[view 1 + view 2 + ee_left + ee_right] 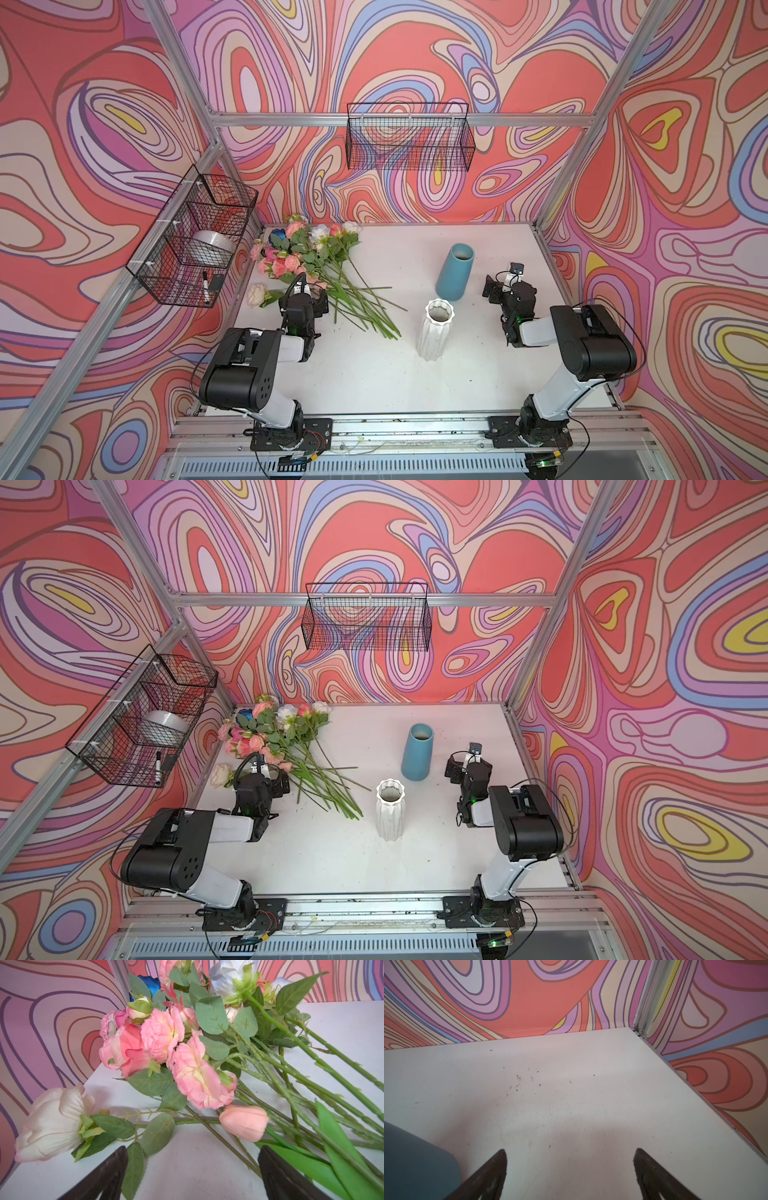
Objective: Arrange flowers in a vase
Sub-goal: Move the vase to the center of the table.
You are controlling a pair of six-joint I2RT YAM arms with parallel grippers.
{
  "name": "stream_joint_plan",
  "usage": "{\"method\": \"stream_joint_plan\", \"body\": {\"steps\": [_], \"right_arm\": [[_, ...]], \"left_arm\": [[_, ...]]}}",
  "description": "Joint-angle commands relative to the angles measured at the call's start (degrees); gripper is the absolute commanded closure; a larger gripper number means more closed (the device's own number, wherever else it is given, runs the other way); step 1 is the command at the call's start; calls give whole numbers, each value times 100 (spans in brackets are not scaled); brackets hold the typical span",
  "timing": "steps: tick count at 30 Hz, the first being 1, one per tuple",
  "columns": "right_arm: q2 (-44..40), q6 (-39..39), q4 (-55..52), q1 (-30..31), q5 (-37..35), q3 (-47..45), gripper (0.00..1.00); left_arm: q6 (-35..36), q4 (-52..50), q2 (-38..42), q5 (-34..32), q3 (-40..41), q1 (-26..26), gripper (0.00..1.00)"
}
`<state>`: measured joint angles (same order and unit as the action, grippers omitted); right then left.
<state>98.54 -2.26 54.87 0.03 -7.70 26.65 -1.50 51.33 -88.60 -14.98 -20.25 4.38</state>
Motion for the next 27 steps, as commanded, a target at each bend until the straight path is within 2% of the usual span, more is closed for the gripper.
{"method": "stream_joint_plan", "body": {"steps": [1,6,10,16,19,20,22,23,24,26,27], "right_arm": [[-223,-57,59,15,-54,-90,2],[-698,-140,-639,14,-320,78,2],[-1127,-251,-1441,15,-604,358,2],[-1519,-924,-3216,31,-1144,1283,2],[-1534,-1816,-4059,32,-1985,1820,2],[-1489,-2220,-4515,27,-2164,2081,2],[-1436,-2981,-5519,14,-2033,2568,1],[-1370,-3713,-6344,0,-2084,2886,2],[-1269,-3972,-6708,-133,-1566,3132,2],[-1006,-3862,-6789,-388,-252,3376,2],[-864,-3938,-6882,-433,120,3500,3]], "left_arm": [[79,289,151,87,50,-34,0],[94,-421,790,116,-45,-34,0],[63,-1415,1373,63,-388,-34,0],[-765,-2592,2549,-190,-1172,-34,0],[-1268,-2606,2867,-46,-1448,-34,0],[-1510,-2570,2914,-69,-1509,-34,0],[-2285,-2536,3057,-201,-1549,-34,0],[-2768,-2569,3186,-226,-1514,-43,0],[-3424,-2802,3372,-308,-1460,-43,0],[-4912,-3548,3723,-705,-1390,-67,0],[-5287,-3775,3854,-651,-1381,-114,0]]}}
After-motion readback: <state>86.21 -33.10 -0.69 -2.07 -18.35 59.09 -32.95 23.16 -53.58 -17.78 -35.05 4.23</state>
